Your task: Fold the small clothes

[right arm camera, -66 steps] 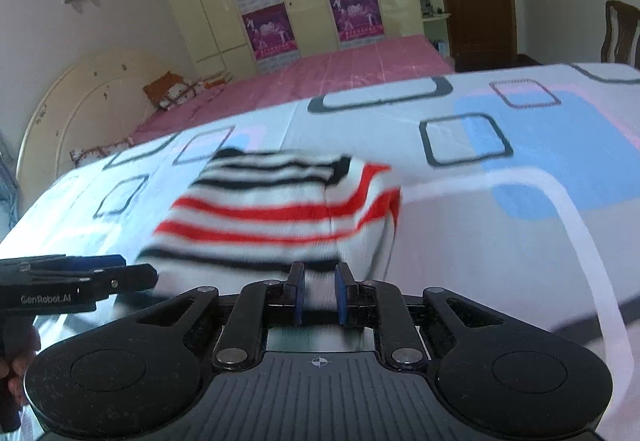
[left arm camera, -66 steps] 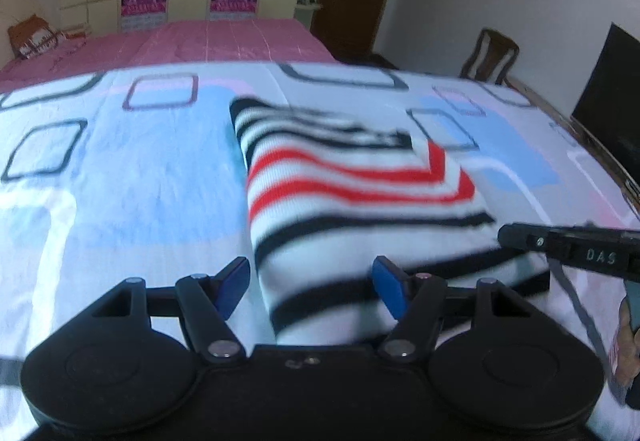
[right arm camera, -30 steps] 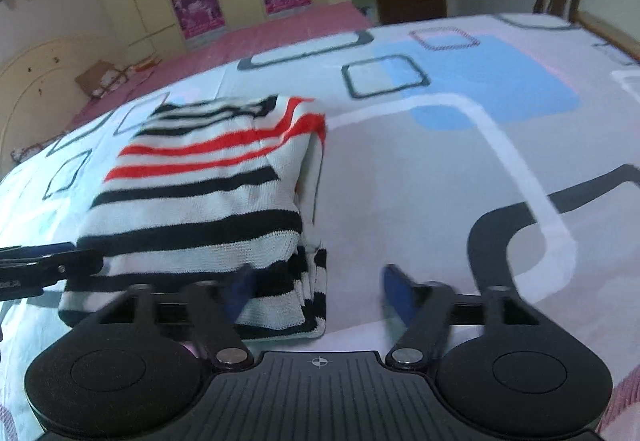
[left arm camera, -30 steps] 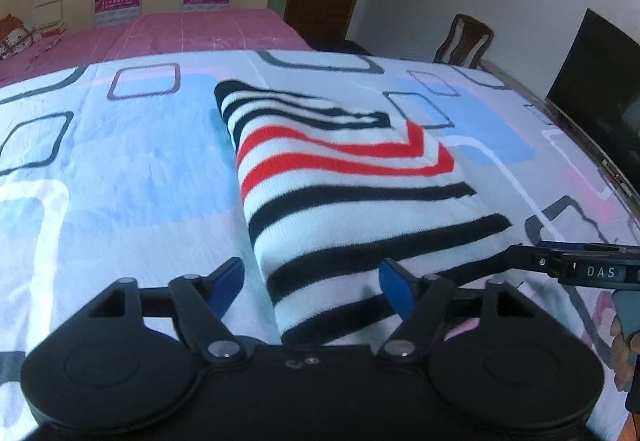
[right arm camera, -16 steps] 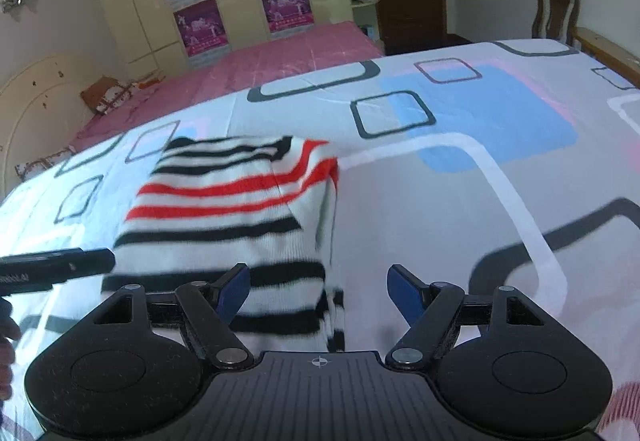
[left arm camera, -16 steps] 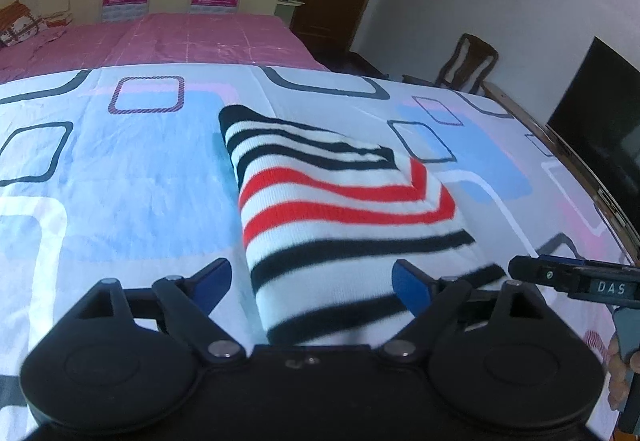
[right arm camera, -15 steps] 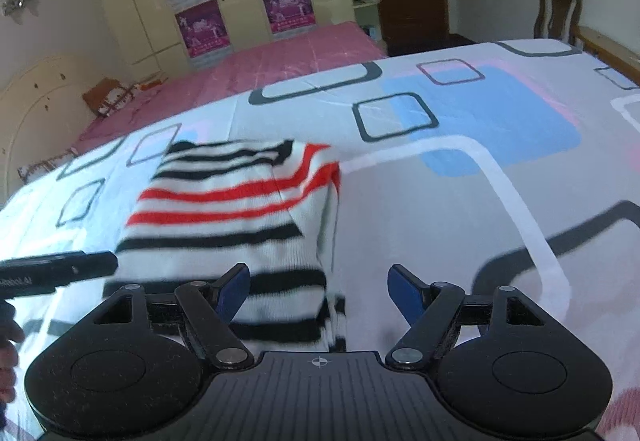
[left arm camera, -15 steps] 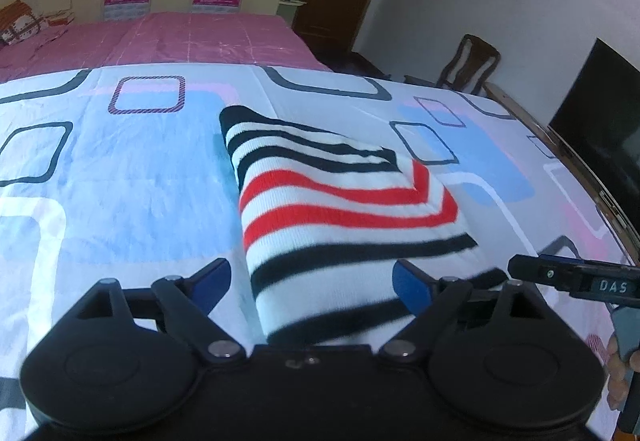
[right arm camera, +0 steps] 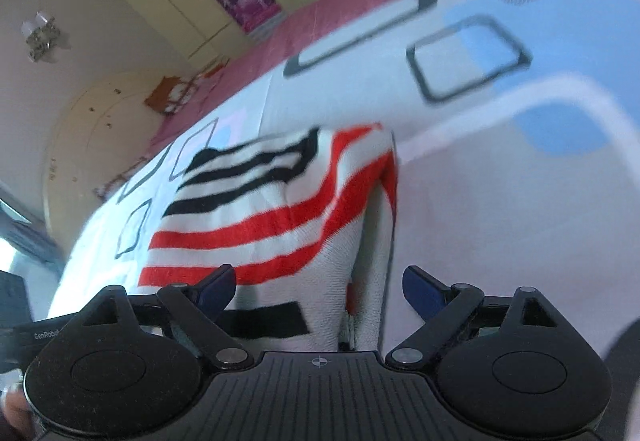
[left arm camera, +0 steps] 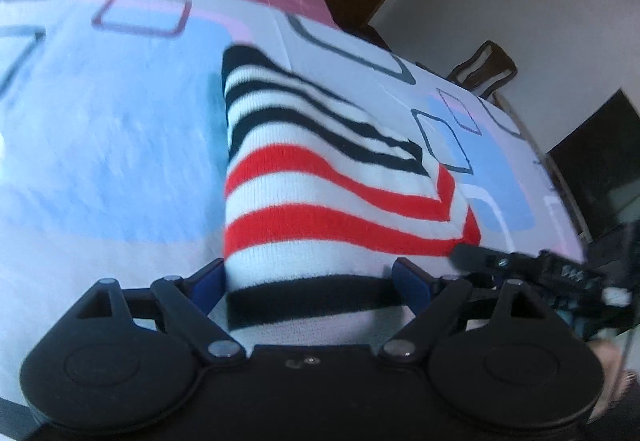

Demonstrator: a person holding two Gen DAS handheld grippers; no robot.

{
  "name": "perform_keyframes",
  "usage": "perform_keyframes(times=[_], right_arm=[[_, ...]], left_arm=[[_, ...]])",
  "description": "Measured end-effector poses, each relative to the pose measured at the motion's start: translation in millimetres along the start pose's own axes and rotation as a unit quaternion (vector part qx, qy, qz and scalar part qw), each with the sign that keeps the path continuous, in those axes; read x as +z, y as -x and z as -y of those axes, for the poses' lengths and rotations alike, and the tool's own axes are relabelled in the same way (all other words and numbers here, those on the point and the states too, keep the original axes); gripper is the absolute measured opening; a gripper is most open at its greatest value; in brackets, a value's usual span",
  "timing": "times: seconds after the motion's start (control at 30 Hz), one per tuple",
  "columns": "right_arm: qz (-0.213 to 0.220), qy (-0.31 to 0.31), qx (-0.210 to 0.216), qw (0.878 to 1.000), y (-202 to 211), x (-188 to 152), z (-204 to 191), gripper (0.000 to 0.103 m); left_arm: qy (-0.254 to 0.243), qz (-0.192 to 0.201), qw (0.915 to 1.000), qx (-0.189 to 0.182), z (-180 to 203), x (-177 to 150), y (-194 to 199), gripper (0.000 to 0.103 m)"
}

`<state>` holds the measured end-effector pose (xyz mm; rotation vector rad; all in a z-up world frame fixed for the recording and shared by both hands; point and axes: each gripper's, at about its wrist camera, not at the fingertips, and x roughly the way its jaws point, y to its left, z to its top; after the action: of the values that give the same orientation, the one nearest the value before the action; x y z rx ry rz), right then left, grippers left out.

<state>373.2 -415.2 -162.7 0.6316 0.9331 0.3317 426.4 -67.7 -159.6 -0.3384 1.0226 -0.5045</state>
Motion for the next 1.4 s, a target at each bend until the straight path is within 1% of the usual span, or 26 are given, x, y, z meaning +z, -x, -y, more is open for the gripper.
perform_keyframes(times=[0.1, 0.13, 0.17, 0.2, 0.23, 0.27, 0.3, 0.33, 0.37, 0.4, 0.5, 0.6, 0.67, 0.77, 0.87, 0.97, 1.1, 1.2, 1.3, 1.4], right_arm=[[0.005, -0.012, 0.047, 0.999, -5.0, 1.6, 10.4, 0.09], [0.003, -0.02, 0.062, 0.998, -7.3, 2.0, 12.6, 0.08], [-0.003, -0.025, 0.07, 0.997, -11.9, 2.7, 14.4, 0.064], [-0.003, -0.017, 0.068, 0.998, -14.1, 2.2, 14.2, 0.062], [-0.003, -0.011, 0.068, 0.998, -14.3, 2.2, 14.7, 0.056], [-0.003, -0.012, 0.067, 0.998, -14.0, 2.3, 16.7, 0.049], [-0.002, -0.017, 0.069, 0.997, -13.2, 2.0, 19.5, 0.048], [-0.002, -0.022, 0.07, 0.997, -12.4, 0.9, 20.0, 0.045], [-0.003, -0.027, 0.071, 0.997, -11.3, -0.1, 18.4, 0.04], [0.0, -0.026, 0.071, 0.997, -8.4, -1.2, 15.8, 0.039], [0.014, -0.015, 0.069, 0.997, 0.0, -2.0, 3.7, 0.037], [0.025, -0.011, 0.082, 0.996, 10.6, -3.2, -7.3, 0.036], [0.03, -0.003, 0.086, 0.996, 14.9, -6.6, -21.4, 0.036], [0.037, 0.001, 0.101, 0.994, 17.3, -14.3, -46.9, 0.036], [0.04, 0.013, 0.114, 0.993, 9.3, -25.0, -80.7, 0.036], [0.037, 0.026, 0.126, 0.991, -10.6, -38.2, -121.1, 0.036], [0.038, 0.037, 0.133, 0.99, -39.6, -68.6, -181.6, 0.036], [0.037, 0.037, 0.135, 0.989, -68.6, -94.1, -229.6, 0.036], [0.032, 0.043, 0.14, 0.989, -101.4, -113.0, -271.3, 0.036], [0.023, 0.046, 0.143, 0.988, -134.8, -127.1, -302.8, 0.036]], left_arm=[[0.022, -0.005, 0.9995, -0.023, -8.3, -2.4, -9.5, 0.084], [0.02, -0.002, 0.9995, -0.025, -7.8, -3.0, -10.3, 0.084], [0.014, 0.0, 0.9996, -0.023, -6.2, -3.7, -10.5, 0.081], [0.011, 0.002, 0.9997, -0.022, -4.9, -3.9, -10.2, 0.079], [0.011, 0.004, 0.9997, -0.022, -4.4, -4.1, -9.7, 0.077], [0.012, 0.006, 0.9997, -0.022, -3.9, -4.3, -8.8, 0.073], [0.011, 0.009, 0.9997, -0.021, -2.7, -4.3, -7.3, 0.07], [0.008, 0.012, 0.9997, -0.02, -0.7, -4.0, -5.1, 0.068], [0.001, 0.015, 0.9997, -0.019, 2.3, -3.7, -2.9, 0.063], [-0.007, 0.019, 0.9997, -0.017, 5.5, -3.1, -0.2, 0.058], [-0.017, 0.024, 0.9994, -0.021, 10.8, 0.0, 8.3, 0.052], [-0.025, 0.036, 0.9987, -0.025, 12.7, 1.1, 24.7, 0.051], [-0.027, 0.046, 0.9982, -0.027, 10.3, 2.7, 40.6, 0.051], [-0.034, 0.06, 0.9974, -0.024, 0.9, 2.5, 68.8, 0.051], [-0.035, 0.077, 0.9963, -0.015, -14.8, -2.1, 98.4, 0.051], [-0.033, 0.093, 0.9951, -0.006, -42.2, -10.0, 128.6, 0.051], [-0.028, 0.108, 0.9938, -0.003, -98.4, -18.5, 174.2, 0.051], [-0.025, 0.115, 0.9931, 0.005, -142.7, -20.6, 208.1, 0.051], [-0.022, 0.118, 0.9926, 0.018, -183.1, -20.5, 234.4, 0.051], [-0.024, 0.127, 0.9907, 0.041, -214.4, -20.7, 252.5, 0.051]])
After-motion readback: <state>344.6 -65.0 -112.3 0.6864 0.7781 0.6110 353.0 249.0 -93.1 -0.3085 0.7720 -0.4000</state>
